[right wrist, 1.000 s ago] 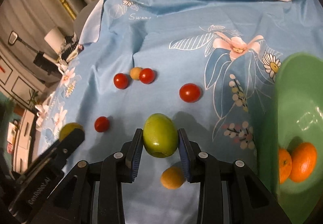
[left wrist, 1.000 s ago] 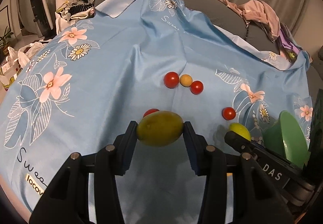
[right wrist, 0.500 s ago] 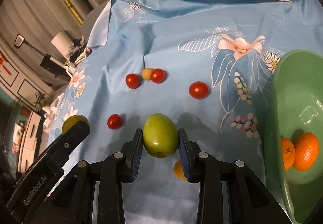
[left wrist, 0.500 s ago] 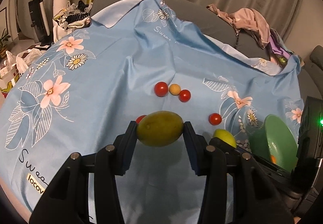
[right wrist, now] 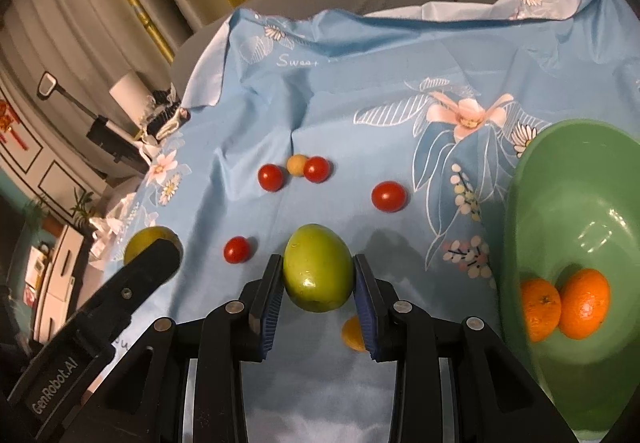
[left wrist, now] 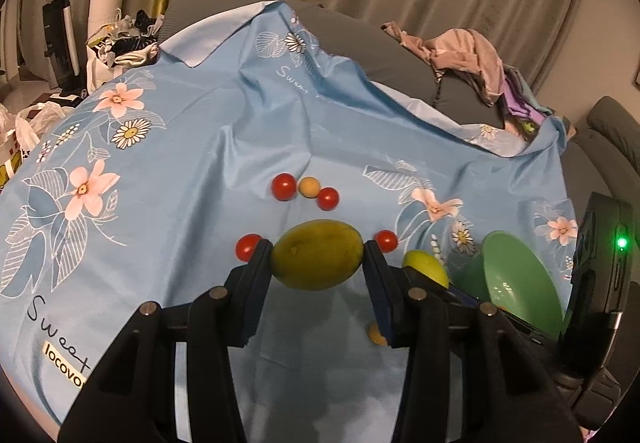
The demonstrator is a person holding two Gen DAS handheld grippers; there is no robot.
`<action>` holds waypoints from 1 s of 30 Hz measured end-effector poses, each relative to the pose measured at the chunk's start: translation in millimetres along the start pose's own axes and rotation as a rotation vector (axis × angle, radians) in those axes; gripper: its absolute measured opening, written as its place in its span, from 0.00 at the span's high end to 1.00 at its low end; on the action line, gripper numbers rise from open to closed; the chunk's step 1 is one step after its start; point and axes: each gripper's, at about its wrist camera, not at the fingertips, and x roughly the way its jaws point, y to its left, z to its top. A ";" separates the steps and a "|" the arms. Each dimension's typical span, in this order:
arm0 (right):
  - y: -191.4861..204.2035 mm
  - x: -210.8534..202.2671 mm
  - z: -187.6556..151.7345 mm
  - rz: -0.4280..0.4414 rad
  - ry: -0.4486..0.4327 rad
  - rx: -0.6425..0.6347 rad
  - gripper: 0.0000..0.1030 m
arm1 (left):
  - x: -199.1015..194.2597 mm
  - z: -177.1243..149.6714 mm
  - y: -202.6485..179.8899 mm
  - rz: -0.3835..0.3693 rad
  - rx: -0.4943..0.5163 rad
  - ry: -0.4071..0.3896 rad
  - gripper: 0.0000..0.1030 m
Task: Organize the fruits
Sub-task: 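Carry the lemon and green fruit over the green bowl with both tools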
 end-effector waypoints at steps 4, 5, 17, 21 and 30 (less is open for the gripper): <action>-2.3 -13.2 2.2 0.005 -0.039 0.007 0.66 | -8.2 0.3 -5.8 -0.038 0.005 -0.015 0.56; -3.5 -17.4 2.9 0.009 -0.050 0.010 0.66 | -10.5 0.3 -7.9 -0.045 0.008 -0.019 0.56; -9.0 -58.7 3.4 0.059 -0.153 0.032 0.66 | -25.2 -2.2 -23.9 -0.092 0.028 -0.041 0.56; -14.5 -66.7 3.5 0.043 -0.175 0.040 0.66 | -30.0 -4.6 -32.7 -0.109 0.048 -0.052 0.56; -31.2 -87.8 4.1 0.004 -0.239 0.076 0.66 | -28.5 -11.1 -54.2 -0.165 0.106 -0.030 0.56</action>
